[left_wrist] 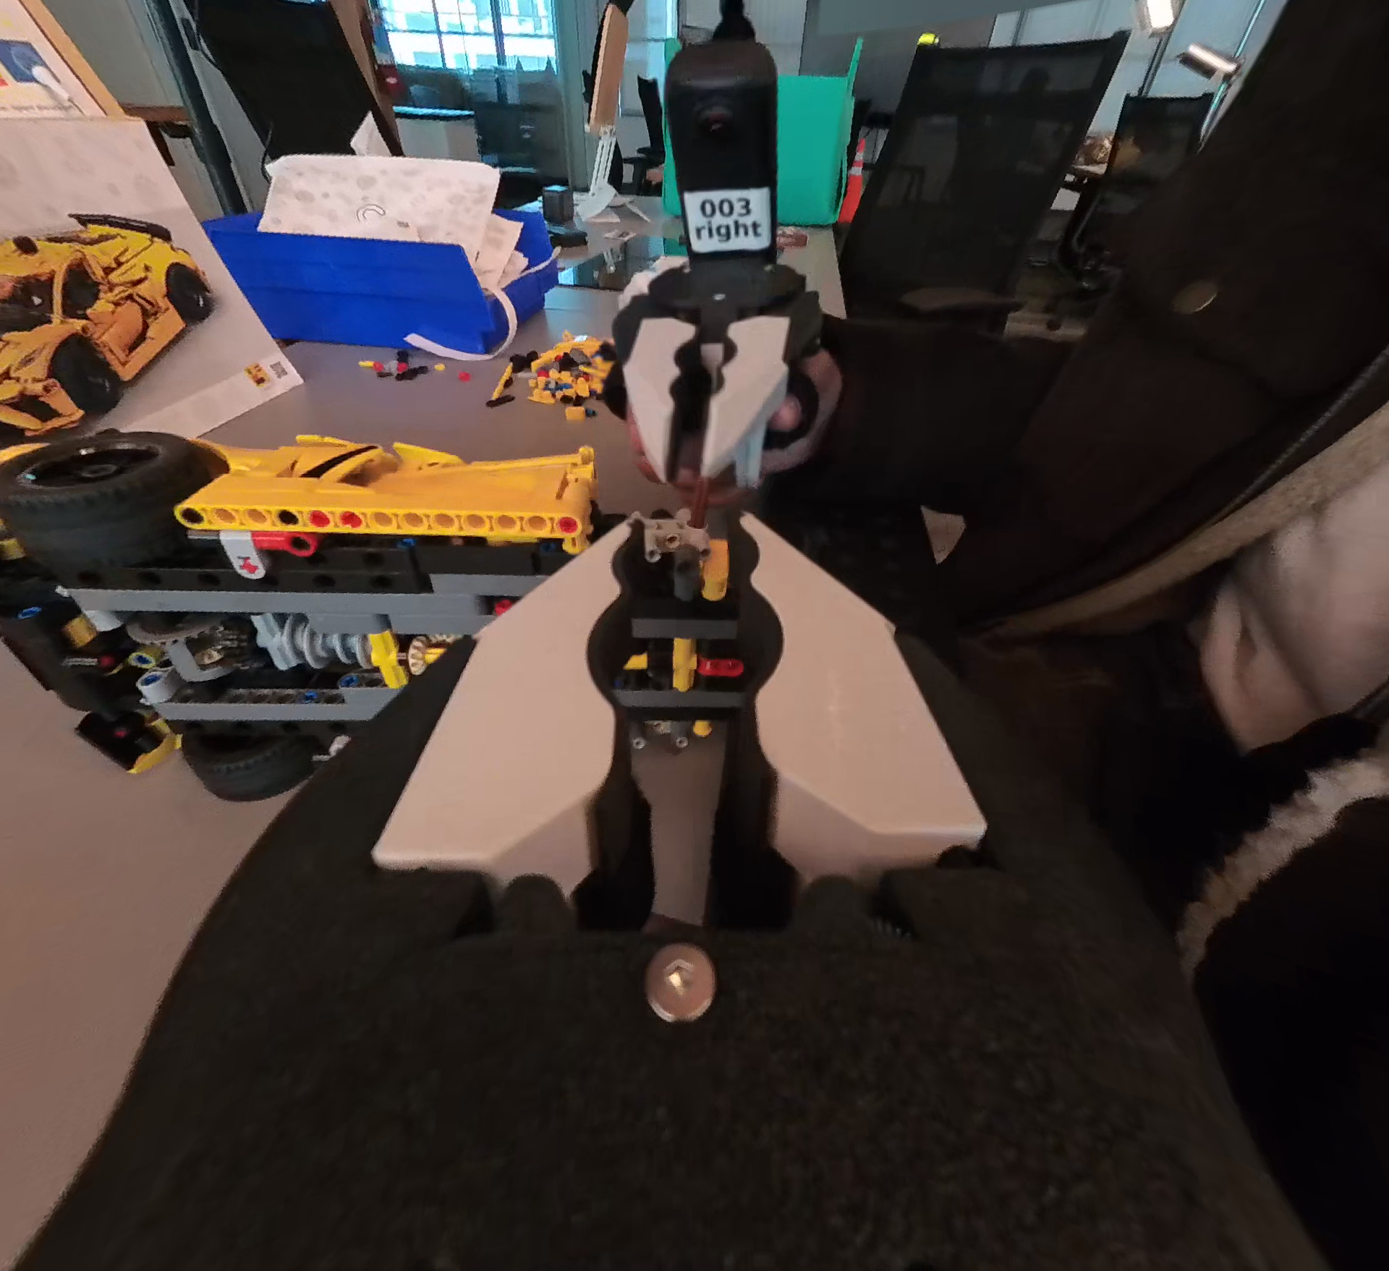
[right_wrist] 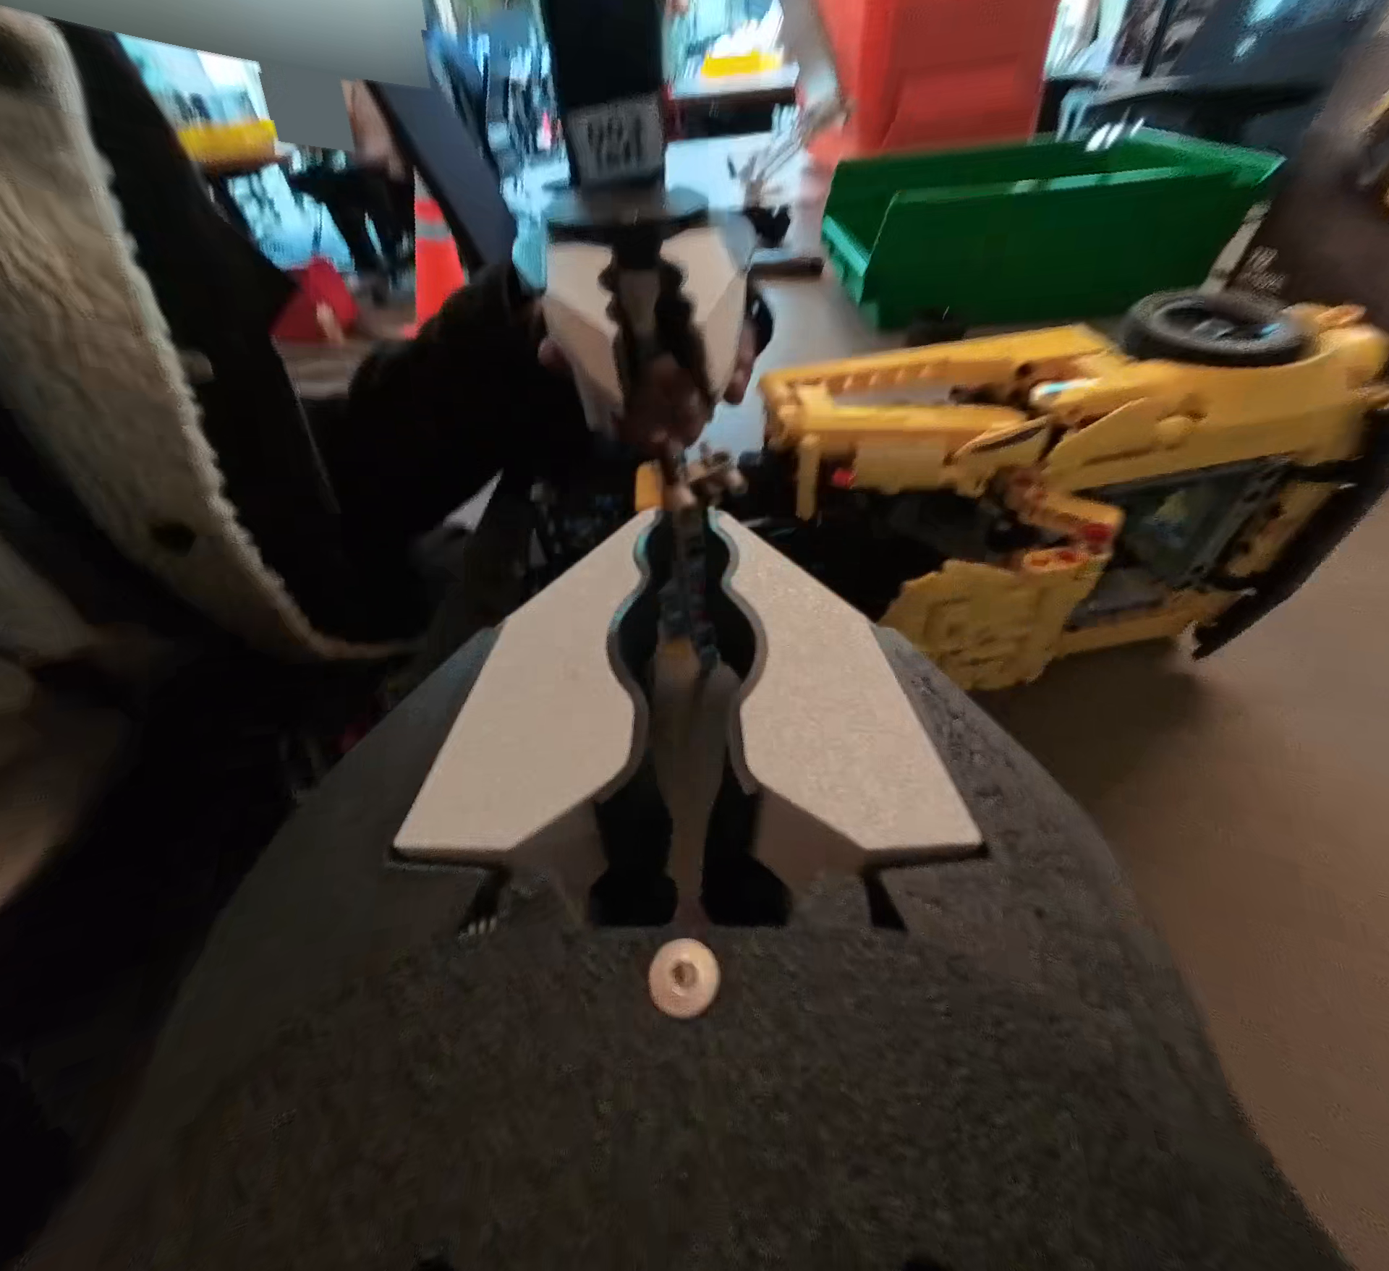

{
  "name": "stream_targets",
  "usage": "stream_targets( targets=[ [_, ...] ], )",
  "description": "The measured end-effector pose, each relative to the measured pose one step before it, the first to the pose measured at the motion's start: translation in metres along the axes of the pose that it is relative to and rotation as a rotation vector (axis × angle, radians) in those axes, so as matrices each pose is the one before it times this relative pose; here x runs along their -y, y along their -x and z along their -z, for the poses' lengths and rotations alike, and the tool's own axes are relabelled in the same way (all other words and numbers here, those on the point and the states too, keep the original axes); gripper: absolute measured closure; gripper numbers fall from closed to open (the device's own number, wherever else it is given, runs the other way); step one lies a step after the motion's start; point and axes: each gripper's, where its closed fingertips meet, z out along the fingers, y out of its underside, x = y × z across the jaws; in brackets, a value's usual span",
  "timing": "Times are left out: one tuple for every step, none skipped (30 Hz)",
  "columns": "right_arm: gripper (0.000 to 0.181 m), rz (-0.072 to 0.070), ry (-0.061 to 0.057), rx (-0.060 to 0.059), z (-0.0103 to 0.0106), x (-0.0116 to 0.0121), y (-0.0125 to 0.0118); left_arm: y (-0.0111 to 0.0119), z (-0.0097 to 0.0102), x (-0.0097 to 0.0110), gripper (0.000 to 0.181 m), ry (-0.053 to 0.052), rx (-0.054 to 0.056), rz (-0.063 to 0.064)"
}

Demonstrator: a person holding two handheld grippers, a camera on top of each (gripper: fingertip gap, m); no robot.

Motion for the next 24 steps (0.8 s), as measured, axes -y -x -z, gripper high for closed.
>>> stream_targets(
  targets=[
    [0.172, 0.0116, 0.0383, 0.0125, -0.00343, -0.00694, 0.00323, -0.00050, -0.00221, -0.00393, 0.159, 0.0222, -0.0001, -0.0055],
    [0.168, 0.0100, 0.0181, 0.0059, -0.00349, -0.00295, 0.00220, -0.00065, -0.00230, -0.00354, 0.158, 0.0224, -0.0017, -0.0044],
    [0.167, 0.0119, 0.0136, -0.0038, -0.00295, -0.00239, 0.00054, -0.00038, -0.00169, -0.00256, 0.157, 0.0163, -0.0010, -0.0029],
    [0.166, 0.0112, 0.0133, -0.0149, -0.00225, -0.00239, -0.00156, -0.00009, -0.00084, -0.00135, 0.156, 0.0076, 0.0004, -0.0013],
    [0.167, 0.0115, 0.0046, -0.0192, -0.00108, -0.00042, -0.00237, 0.00048, -0.00048, -0.00039, 0.156, 0.0029, 0.0020, 0.0007],
    [0.166, 0.0064, -0.0094, -0.0133, -0.00027, 0.00204, -0.00139, 0.00042, -0.00065, -0.00067, 0.156, 0.0046, 0.0016, 0.0012],
    [0.166, -0.0003, -0.0198, -0.0115, 0.00046, 0.00327, -0.00150, 0.00014, -0.00114, -0.00172, 0.157, 0.0096, 0.0012, -0.0001],
    [0.166, -0.0047, -0.0192, -0.0119, 0.00071, 0.00287, -0.00203, -0.00055, -0.00155, -0.00231, 0.158, 0.0142, -0.0032, -0.0017],
    [0.168, -0.0032, -0.0096, -0.0083, 0.00050, 0.00143, -0.00183, -0.00168, -0.00186, -0.00253, 0.160, 0.0167, -0.0091, -0.0042],
    [0.168, 0.0011, -0.0023, 0.0057, -0.00040, 0.00026, 0.00049, -0.00157, -0.00182, -0.00228, 0.164, 0.0158, -0.0076, -0.0066],
    [0.168, 0.0013, -0.0021, 0.0005, -0.00097, 0.00004, 0.00037, -0.00049, -0.00088, -0.00109, 0.166, 0.0072, -0.0010, -0.0051],
    [0.169, 0.0142, -0.0043, -0.0015, -0.00035, 0.00010, 0.00004, 0.00013, 0.00014, 0.00004, 0.166, -0.0006, -0.0009, -0.0001],
    [0.170, 0.0061, 0.0002, 0.0034, 0.00000, -0.00033, 0.00040, 0.00015, 0.00040, -0.00009, 0.166, 0.0000, -0.0036, 0.0019],
    [0.173, -0.0130, 0.0080, 0.0141, 0.00078, -0.00034, 0.00056, 0.00004, -0.00003, -0.00008, 0.166, 0.0024, -0.0014, -0.0008],
    [0.175, -0.0329, 0.0175, 0.0251, 0.00117, -0.00056, 0.00052, 0.00008, -0.00025, -0.00027, 0.166, 0.0019, 0.0024, -0.0036],
    [0.176, -0.0359, 0.0087, 0.0177, 0.00068, 0.00001, -0.00019, 0.00040, -0.00014, -0.00006, 0.166, -0.0009, 0.0046, -0.0056],
    [0.181, -0.0142, 0.0020, 0.0048, 0.00041, -0.00001, 0.00031, 0.00047, 0.00034, -0.00014, 0.166, -0.0012, 0.0044, -0.0052],
    [0.181, -0.0120, -0.0078, -0.0665, 0.00172, 0.00091, -0.00931, -0.00010, 0.00128, -0.00028, 0.167, -0.0003, -0.0019, -0.0045],
    [0.181, -0.0075, 0.0115, -0.1640, 0.00690, -0.00314, -0.02726, -0.00237, 0.00096, -0.00040, 0.167, -0.0003, -0.0150, -0.0046],
    [0.181, -0.0159, -0.0054, -0.0334, 0.00378, 0.00064, -0.00944, -0.00445, -0.00081, 0.00025, 0.167, 0.0005, -0.0236, -0.0068],
    [0.181, -0.0262, -0.0691, 0.0588, 0.00377, 0.01144, 0.00742, -0.00374, -0.00216, 0.00075, 0.167, 0.0018, -0.0178, -0.0088],
    [0.181, -0.0124, -0.0623, 0.0492, 0.00330, 0.01066, 0.00802, -0.00161, -0.00134, 0.00075, 0.167, -0.0008, -0.0082, -0.0043],
    [0.181, -0.0084, -0.0381, 0.0324, 0.00274, 0.00655, 0.00506, 0.00064, 0.00055, -0.00018, 0.167, -0.0006, -0.0001, 0.0029],
    [0.181, -0.0125, -0.0253, 0.0440, 0.00291, 0.00418, 0.00568, 0.00088, 0.00115, -0.00025, 0.167, -0.0013, 0.0018, 0.0043]
  ],
)
